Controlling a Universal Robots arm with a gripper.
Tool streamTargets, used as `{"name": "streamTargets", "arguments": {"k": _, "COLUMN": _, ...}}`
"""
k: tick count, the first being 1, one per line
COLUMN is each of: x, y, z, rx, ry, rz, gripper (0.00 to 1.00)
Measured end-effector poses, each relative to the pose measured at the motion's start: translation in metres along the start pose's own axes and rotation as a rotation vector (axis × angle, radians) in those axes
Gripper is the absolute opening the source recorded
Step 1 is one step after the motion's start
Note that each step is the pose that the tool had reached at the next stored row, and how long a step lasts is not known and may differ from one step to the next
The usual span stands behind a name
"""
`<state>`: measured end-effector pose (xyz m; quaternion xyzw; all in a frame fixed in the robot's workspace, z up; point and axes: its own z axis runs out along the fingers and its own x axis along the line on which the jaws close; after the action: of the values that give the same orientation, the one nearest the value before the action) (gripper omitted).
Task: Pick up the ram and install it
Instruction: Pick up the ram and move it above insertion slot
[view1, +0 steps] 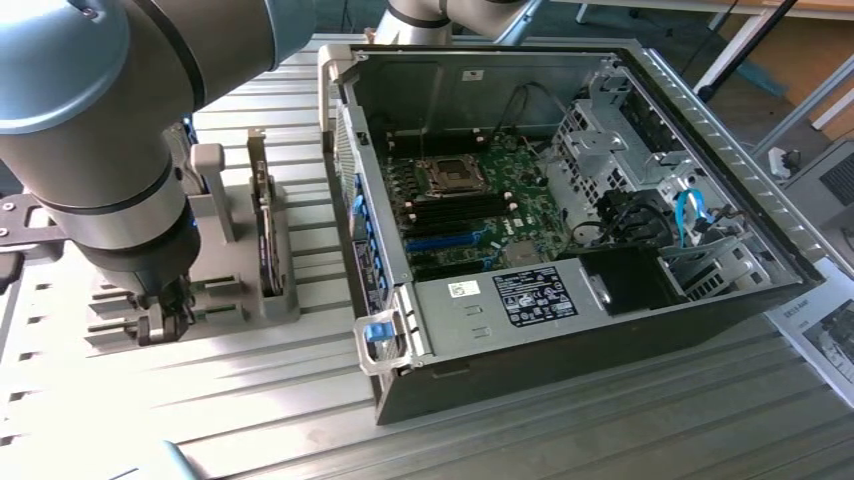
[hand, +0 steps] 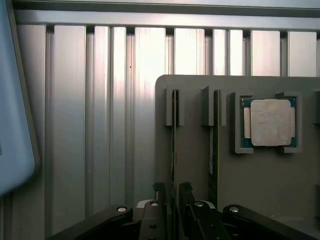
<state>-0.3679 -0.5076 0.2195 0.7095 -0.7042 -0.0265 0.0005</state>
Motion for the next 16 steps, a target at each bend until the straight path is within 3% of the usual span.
{"name": "streamTargets", "arguments": {"k": 16, "x": 0.0000, "y": -0.0014, "z": 0.0062, "rx": 0.0002, "ry": -0.0001, "rz": 0.000, "gripper": 0.25}}
